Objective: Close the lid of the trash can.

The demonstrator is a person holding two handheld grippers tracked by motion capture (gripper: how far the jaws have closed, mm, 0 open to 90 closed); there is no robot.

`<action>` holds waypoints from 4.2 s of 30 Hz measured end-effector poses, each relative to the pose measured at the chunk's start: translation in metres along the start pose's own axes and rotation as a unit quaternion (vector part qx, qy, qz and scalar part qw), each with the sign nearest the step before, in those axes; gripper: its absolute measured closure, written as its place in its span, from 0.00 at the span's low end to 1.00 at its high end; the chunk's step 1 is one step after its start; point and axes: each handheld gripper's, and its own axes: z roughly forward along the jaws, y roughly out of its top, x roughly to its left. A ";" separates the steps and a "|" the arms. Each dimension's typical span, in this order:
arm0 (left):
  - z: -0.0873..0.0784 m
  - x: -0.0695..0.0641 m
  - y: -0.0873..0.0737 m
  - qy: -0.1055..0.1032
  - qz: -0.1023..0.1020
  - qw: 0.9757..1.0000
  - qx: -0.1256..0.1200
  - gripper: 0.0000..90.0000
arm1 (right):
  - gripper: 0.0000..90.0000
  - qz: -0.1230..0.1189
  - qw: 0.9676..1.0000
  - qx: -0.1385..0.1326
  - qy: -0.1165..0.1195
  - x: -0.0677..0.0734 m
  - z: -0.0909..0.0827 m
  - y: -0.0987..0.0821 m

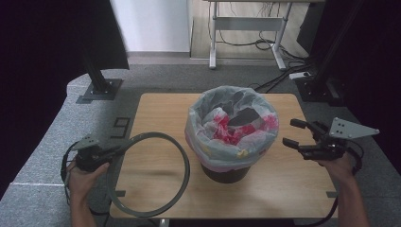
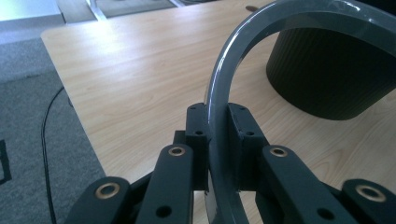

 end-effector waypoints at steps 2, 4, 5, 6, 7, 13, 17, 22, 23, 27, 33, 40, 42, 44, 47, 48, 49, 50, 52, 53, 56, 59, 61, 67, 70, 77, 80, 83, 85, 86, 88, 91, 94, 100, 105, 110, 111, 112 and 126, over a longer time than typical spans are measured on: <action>-0.005 0.000 0.003 -0.002 0.000 1.000 -0.005 0.89 | 0.32 0.000 1.000 0.001 0.000 0.000 0.000 0.000; -0.009 -0.001 0.008 -0.006 0.001 1.000 -0.014 0.89 | 0.32 0.000 1.000 0.001 0.001 0.000 0.000 0.000; -0.012 -0.002 0.010 -0.007 0.003 1.000 -0.017 0.89 | 0.32 0.000 1.000 0.001 0.001 0.000 0.001 0.000; -0.014 -0.002 0.013 -0.007 0.003 1.000 -0.019 0.89 | 0.32 0.001 1.000 0.001 0.001 0.000 0.001 0.000; -0.016 -0.003 0.015 -0.006 0.004 1.000 -0.019 0.89 | 0.32 0.001 1.000 0.002 0.001 0.000 0.001 0.000; -0.026 -0.007 0.031 -0.016 0.014 0.999 -0.030 0.89 | 0.32 0.000 1.000 0.002 0.002 0.001 0.002 0.000; -0.033 -0.007 0.035 -0.018 0.016 0.999 -0.036 0.89 | 0.32 0.000 1.000 0.002 0.002 0.000 0.002 0.000; -0.040 -0.005 0.036 -0.024 0.013 0.999 -0.047 0.89 | 0.32 0.000 1.000 0.001 0.002 0.000 0.002 0.000; -0.042 -0.005 0.037 -0.029 0.013 0.998 -0.048 0.89 | 0.32 0.000 1.000 0.001 0.002 0.001 0.002 0.000; -0.047 -0.006 0.042 -0.032 0.015 0.998 -0.052 0.89 | 0.32 0.001 1.000 0.002 0.002 0.000 0.002 -0.001; -0.054 -0.009 0.053 -0.038 0.023 0.997 -0.062 0.89 | 0.32 0.001 1.000 0.003 0.003 0.000 0.002 -0.001; -0.056 -0.016 0.071 -0.044 0.035 0.996 -0.065 0.88 | 0.32 0.000 1.000 0.002 0.004 0.000 0.003 -0.001; -0.055 -0.018 0.077 -0.046 0.039 0.996 -0.065 0.89 | 0.32 0.000 1.000 0.002 0.004 0.000 0.003 -0.001; -0.053 -0.021 0.082 -0.049 0.043 0.996 -0.065 0.89 | 0.32 0.000 1.000 0.001 0.004 0.001 0.002 -0.001; -0.049 -0.023 0.089 -0.056 0.046 0.995 -0.064 0.89 | 0.32 0.000 1.000 0.001 0.004 0.001 0.002 -0.001; -0.048 -0.024 0.090 -0.058 0.046 0.995 -0.064 0.89 | 0.32 0.000 1.000 0.001 0.004 0.001 0.002 -0.001; -0.047 -0.025 0.092 -0.059 0.047 0.995 -0.064 0.89 | 0.32 0.000 1.000 0.001 0.004 0.001 0.001 -0.001; -0.046 -0.025 0.094 -0.062 0.048 0.995 -0.065 0.89 | 0.32 0.000 1.000 0.000 0.003 0.000 0.001 -0.001; -0.044 -0.027 0.097 -0.069 0.049 0.994 -0.066 0.89 | 0.32 0.000 1.000 0.000 0.003 0.000 0.000 -0.001; -0.043 -0.027 0.100 -0.069 0.049 0.994 -0.065 0.89 | 0.32 0.000 1.000 -0.001 0.002 0.000 0.000 -0.001; -0.040 -0.030 0.107 -0.072 0.054 0.994 -0.062 0.89 | 0.32 0.000 1.000 -0.001 0.002 0.000 -0.001 -0.001; -0.036 -0.034 0.117 -0.077 0.059 0.993 -0.064 0.89 | 0.32 0.001 1.000 0.000 0.002 -0.001 0.000 -0.001; -0.034 -0.036 0.121 -0.078 0.060 0.993 -0.065 0.89 | 0.32 0.001 1.000 0.000 0.002 -0.001 0.000 -0.002; -0.023 -0.047 0.143 -0.089 0.075 0.991 -0.062 0.89 | 0.32 0.001 1.000 0.000 0.004 -0.001 0.001 -0.001; -0.018 -0.051 0.150 -0.094 0.081 0.990 -0.060 0.89 | 0.32 0.002 1.000 0.001 0.003 -0.003 0.001 -0.002; -0.010 -0.058 0.159 -0.099 0.089 0.990 -0.055 0.89 | 0.32 0.003 1.000 -0.001 -0.001 -0.005 -0.004 -0.002; -0.007 -0.059 0.161 -0.101 0.090 0.989 -0.056 0.88 | 0.32 0.002 1.000 -0.001 0.000 -0.004 -0.004 -0.002; -0.004 -0.061 0.167 -0.102 0.092 0.989 -0.057 0.88 | 0.32 0.003 1.000 0.001 -0.001 -0.004 -0.004 -0.002; -0.002 -0.064 0.171 -0.105 0.095 0.988 -0.056 0.88 | 0.32 0.003 1.000 0.001 -0.002 -0.005 -0.004 -0.002; -0.001 -0.065 0.173 -0.105 0.098 0.988 -0.056 0.88 | 0.32 0.003 1.000 0.001 -0.002 -0.005 -0.004 -0.002; 0.000 -0.069 0.177 -0.106 0.104 0.987 -0.055 0.88 | 0.32 0.002 1.000 -0.002 -0.002 -0.004 -0.005 -0.002; 0.003 -0.074 0.182 -0.106 0.109 0.987 -0.056 0.88 | 0.32 0.002 1.000 -0.003 -0.002 -0.004 -0.006 -0.002; 0.007 -0.078 0.185 -0.107 0.112 0.986 -0.053 0.88 | 0.32 0.003 1.000 0.000 -0.001 -0.004 -0.005 -0.004; 0.017 -0.082 0.191 -0.120 0.112 0.985 -0.052 0.88 | 0.32 0.004 1.000 -0.001 -0.001 -0.003 -0.007 -0.006; 0.024 -0.085 0.197 -0.120 0.117 0.985 -0.044 0.88 | 0.32 0.004 1.000 -0.003 -0.004 -0.004 -0.010 -0.006; 0.030 -0.089 0.204 -0.120 0.121 0.985 -0.039 0.88 | 0.32 0.004 1.000 -0.003 -0.005 -0.005 -0.012 -0.007; 0.031 -0.089 0.206 -0.121 0.122 0.984 -0.040 0.88 | 0.32 0.005 1.000 -0.003 -0.005 -0.005 -0.012 -0.007; 0.033 -0.090 0.207 -0.121 0.123 0.984 -0.040 0.88 | 0.32 0.005 1.000 -0.003 -0.005 -0.005 -0.012 -0.007; 0.051 -0.097 0.228 -0.123 0.130 0.983 -0.035 0.88 | 0.32 0.005 1.000 -0.003 -0.005 -0.007 -0.014 -0.007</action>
